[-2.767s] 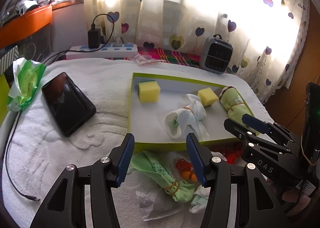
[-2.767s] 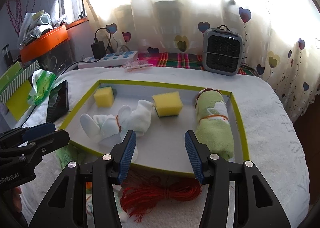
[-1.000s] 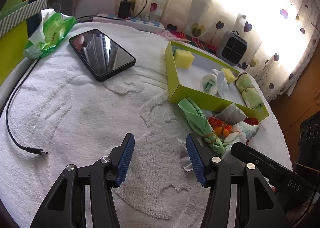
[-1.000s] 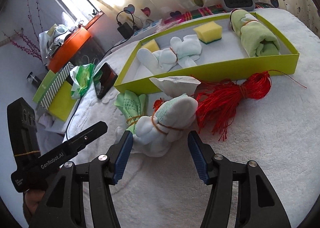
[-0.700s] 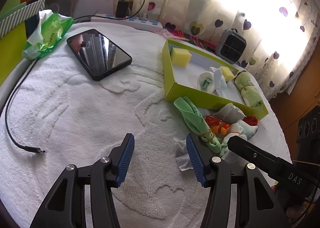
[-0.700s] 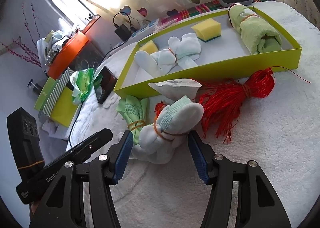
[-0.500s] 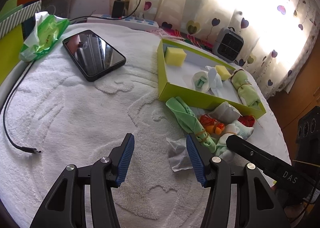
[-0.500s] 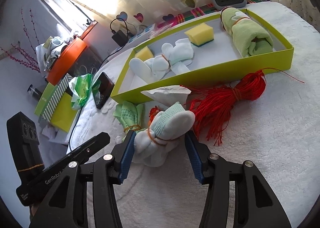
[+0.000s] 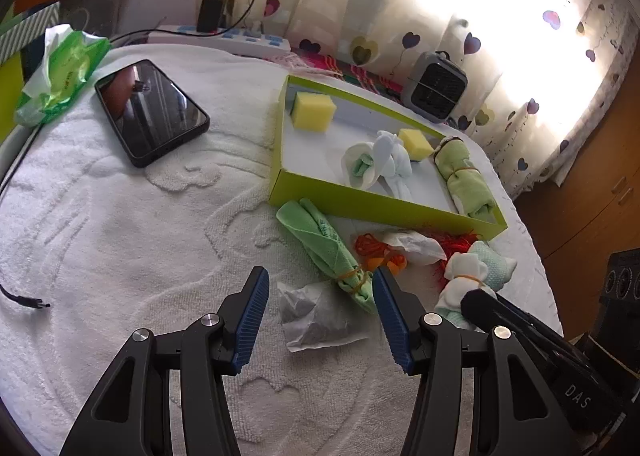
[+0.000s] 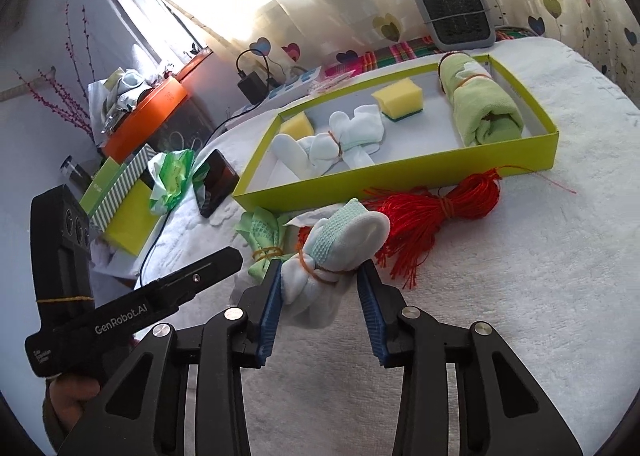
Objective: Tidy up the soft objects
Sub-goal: 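Grasp the green cloth bundle with the left gripper while the right holds the sock bundle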
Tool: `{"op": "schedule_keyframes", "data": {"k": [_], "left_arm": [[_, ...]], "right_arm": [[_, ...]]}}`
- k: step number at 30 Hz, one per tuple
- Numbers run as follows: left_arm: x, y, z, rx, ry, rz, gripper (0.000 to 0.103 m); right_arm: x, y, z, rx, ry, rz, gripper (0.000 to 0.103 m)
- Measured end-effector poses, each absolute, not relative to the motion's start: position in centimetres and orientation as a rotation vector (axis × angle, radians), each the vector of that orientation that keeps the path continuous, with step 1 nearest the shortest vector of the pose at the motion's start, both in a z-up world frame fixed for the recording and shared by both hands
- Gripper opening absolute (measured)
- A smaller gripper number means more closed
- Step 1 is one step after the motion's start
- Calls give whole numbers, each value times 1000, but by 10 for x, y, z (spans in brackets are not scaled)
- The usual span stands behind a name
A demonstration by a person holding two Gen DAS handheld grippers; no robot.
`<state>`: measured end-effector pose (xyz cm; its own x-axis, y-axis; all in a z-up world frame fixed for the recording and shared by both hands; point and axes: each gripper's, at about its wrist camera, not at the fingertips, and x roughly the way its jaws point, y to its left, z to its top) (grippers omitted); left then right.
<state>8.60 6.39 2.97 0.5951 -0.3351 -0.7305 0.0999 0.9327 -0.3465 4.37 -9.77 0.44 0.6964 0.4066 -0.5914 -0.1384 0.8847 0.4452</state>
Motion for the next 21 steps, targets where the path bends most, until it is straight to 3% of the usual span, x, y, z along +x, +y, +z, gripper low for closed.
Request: {"op": "schedule_keyframes", "data": {"k": [16,21], "left_arm": [[109,30,24,-148,923,-203,53],[110,18,24,-134,914,-237,48]], "right_arm": [[25,-144,19,228,686,156,39],[26,-163,21,222,676,108,39]]}}
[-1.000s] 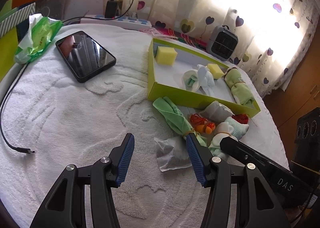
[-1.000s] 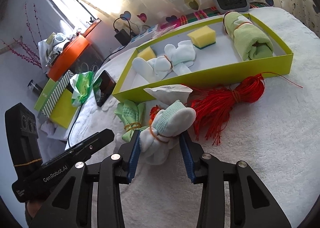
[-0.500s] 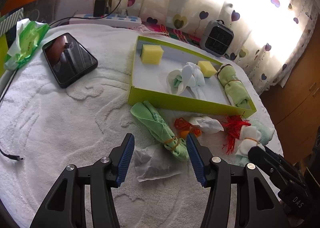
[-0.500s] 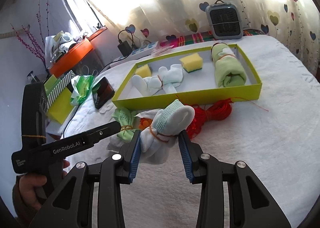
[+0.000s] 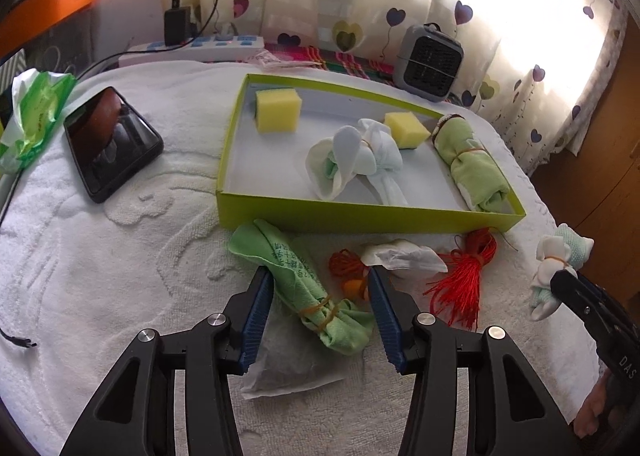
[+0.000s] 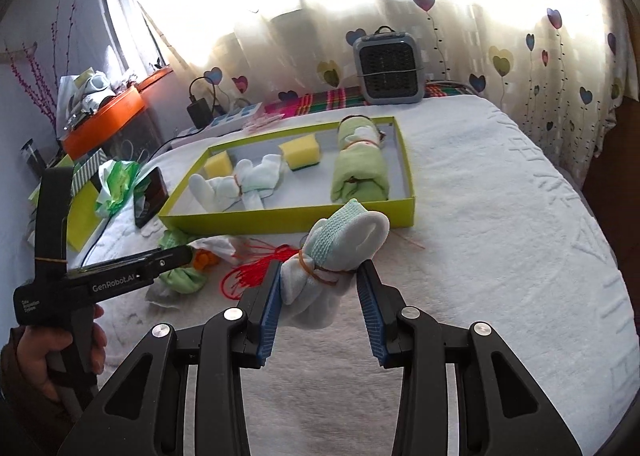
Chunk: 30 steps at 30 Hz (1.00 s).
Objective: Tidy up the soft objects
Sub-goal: 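Grasp the green cloth bundle with the left gripper while the right holds the sock bundle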
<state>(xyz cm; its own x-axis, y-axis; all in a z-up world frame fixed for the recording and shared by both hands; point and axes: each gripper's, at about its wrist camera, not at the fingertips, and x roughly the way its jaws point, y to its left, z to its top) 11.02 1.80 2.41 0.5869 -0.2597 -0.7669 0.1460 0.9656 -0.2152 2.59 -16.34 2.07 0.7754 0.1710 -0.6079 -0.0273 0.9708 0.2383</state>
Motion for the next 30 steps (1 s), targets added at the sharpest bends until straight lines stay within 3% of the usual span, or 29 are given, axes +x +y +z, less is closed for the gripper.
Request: {"op": "schedule_keyframes", "data": {"k": [30], "left_arm": [[72,-9,15,-60,934,-235,47]], "right_arm": [[28,-182,7,255,719,147,39]]}}
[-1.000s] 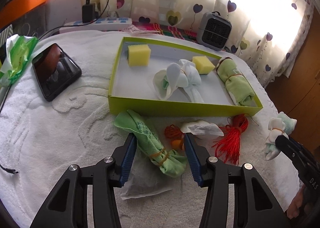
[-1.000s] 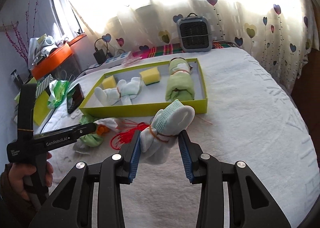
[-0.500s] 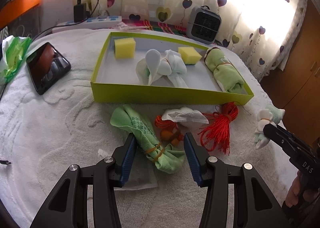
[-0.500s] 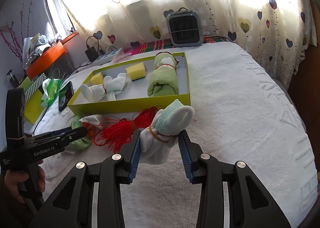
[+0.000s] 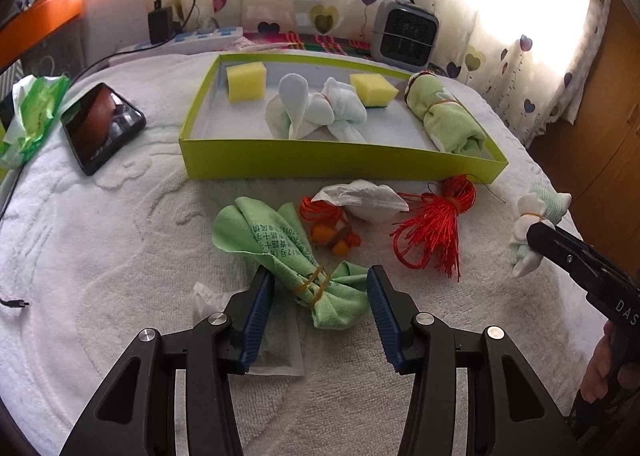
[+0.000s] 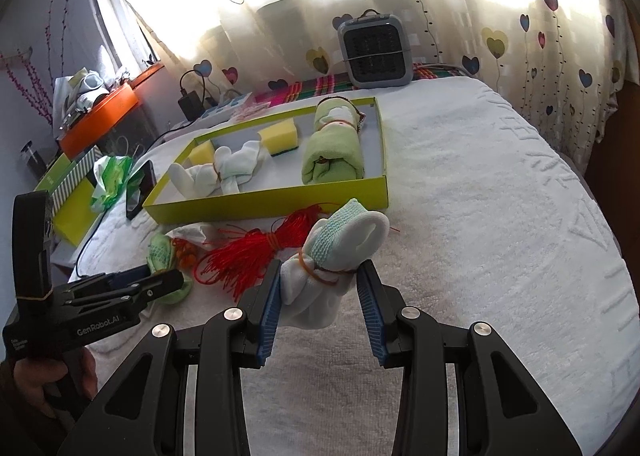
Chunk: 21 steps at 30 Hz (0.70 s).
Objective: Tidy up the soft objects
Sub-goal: 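Grasp the green cloth bundle with the left gripper while the right holds the sock bundle, then carry the green bundle and the sock bundle over the tray with both grippers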
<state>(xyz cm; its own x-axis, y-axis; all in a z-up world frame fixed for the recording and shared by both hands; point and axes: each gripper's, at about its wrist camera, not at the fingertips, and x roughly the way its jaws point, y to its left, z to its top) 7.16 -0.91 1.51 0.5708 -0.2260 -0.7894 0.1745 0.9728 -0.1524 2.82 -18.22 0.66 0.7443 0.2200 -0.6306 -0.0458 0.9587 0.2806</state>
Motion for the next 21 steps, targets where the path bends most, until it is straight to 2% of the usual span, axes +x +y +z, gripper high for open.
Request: {"op": "schedule_keyframes", "data": {"k": [10,14,21], "left_arm": [[69,-5,12,-72,920,-222,40],[69,-6,11,-81,919,-232,31],[70,-5,12,-89,907,-243,26]], "right_arm": [[28,-180,4,255,726,160,39],[28,-177,4,250,728,163,39],[28,-174,1,245,738,165,39]]}}
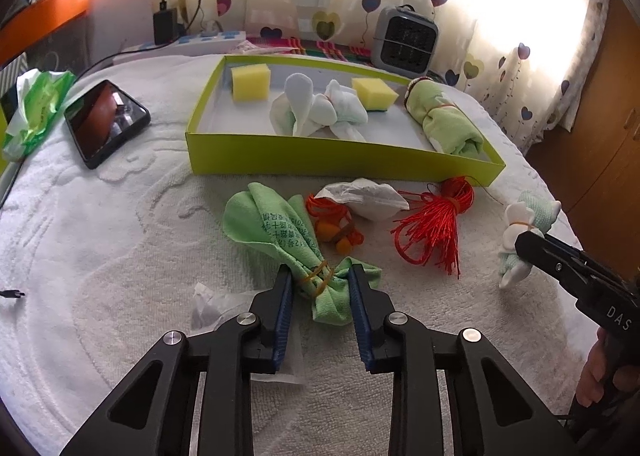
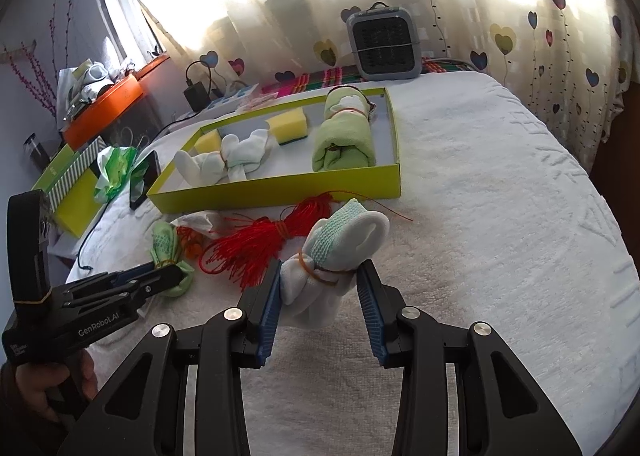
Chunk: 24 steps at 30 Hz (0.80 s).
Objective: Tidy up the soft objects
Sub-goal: 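Carry the green bundle and the sock bundle over the tray with both grippers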
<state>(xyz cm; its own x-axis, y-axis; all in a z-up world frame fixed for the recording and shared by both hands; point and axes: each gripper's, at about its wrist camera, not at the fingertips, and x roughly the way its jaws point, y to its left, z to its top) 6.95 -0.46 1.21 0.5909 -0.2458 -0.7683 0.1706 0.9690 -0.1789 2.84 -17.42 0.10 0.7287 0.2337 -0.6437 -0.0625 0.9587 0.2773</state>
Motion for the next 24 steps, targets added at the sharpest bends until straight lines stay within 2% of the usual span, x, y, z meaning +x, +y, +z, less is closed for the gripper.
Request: {"op": "schedule_keyframes", "data": {"k": [24], "left_arm": [[57,-4,33,-77,849,-283,25]], "right_arm": [[26,-164,7,223,728,182,39]]}}
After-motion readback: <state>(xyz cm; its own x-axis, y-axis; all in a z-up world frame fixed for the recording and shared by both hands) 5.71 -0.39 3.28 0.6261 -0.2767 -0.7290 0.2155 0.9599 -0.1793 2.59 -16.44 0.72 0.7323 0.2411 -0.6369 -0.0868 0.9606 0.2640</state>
